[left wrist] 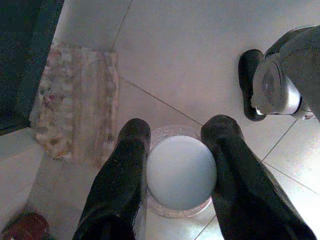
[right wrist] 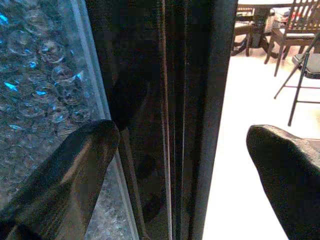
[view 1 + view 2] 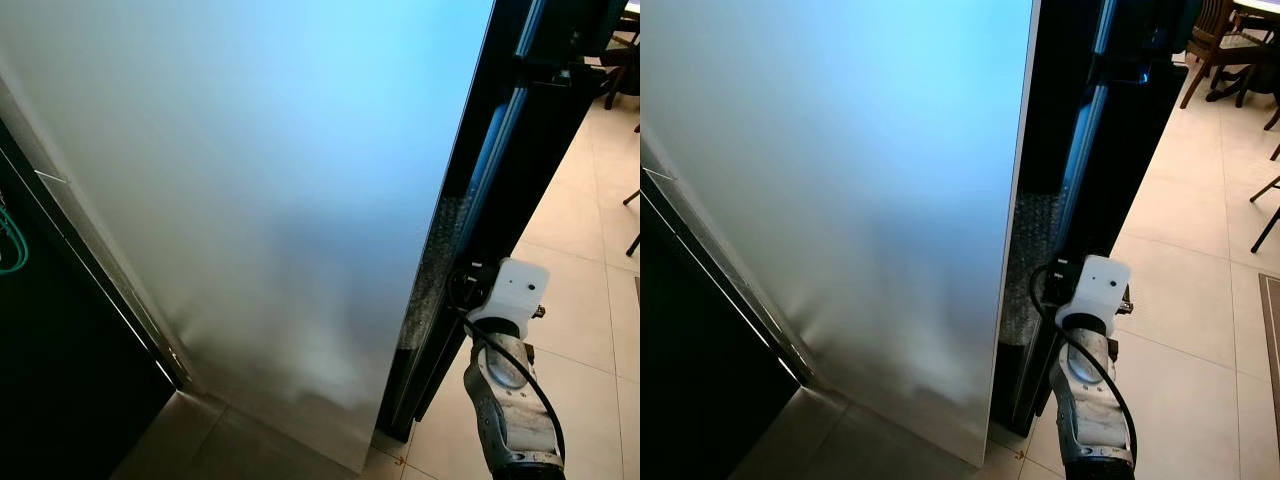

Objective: Restocking fridge

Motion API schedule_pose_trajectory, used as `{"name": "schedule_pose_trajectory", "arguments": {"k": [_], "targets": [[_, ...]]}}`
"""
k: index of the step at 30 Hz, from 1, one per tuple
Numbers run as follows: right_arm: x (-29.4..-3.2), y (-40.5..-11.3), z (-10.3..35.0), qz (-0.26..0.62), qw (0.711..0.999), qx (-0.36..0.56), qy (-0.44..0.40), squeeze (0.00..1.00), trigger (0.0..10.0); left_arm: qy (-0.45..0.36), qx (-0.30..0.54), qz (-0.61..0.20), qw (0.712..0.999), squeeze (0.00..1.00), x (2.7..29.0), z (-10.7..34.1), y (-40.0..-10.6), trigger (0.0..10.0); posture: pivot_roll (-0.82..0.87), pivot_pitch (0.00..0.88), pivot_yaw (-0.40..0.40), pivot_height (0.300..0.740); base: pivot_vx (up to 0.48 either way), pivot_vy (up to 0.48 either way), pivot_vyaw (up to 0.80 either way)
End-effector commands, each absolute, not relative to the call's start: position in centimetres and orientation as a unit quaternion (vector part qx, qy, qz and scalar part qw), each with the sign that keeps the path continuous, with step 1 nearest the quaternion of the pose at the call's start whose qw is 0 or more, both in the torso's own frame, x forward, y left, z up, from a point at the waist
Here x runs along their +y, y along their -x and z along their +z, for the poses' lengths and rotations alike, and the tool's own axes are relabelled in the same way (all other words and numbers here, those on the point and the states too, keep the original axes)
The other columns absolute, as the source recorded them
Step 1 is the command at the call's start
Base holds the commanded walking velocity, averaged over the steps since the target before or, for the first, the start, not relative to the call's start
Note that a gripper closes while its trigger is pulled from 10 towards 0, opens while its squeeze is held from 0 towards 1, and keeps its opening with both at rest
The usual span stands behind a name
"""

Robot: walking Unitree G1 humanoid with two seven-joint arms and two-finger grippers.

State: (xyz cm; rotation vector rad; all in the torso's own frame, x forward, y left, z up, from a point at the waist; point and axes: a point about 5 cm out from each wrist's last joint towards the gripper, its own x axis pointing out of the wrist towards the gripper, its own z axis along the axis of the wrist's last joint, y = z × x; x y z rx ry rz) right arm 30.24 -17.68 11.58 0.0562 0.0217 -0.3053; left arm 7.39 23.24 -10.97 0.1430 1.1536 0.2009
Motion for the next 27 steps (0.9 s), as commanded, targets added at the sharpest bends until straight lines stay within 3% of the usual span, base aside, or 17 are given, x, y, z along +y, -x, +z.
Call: {"name": "schedule_pose_trajectory", "arguments": {"k": [1, 27], "targets": [[-18.0, -30.3, 11.7, -0.157, 0.987, 0.010, -0.027, 0.00, 10.0, -0.081, 0.550, 0.080, 0.827, 0.00, 23.4, -11.0, -7.0, 10.0, -0.07, 0.000, 0.045, 0.740, 0.000, 0.000, 0.00], [-17.3, -31.1, 11.2, -0.113, 0.993, 0.027, -0.034, 0.00, 10.0, -0.085, 0.550, 0.076, 0.827, 0.00, 23.6, -11.0, -6.9, 10.0, -0.07, 0.000, 0.044, 0.740, 0.000, 0.000, 0.00]]}}
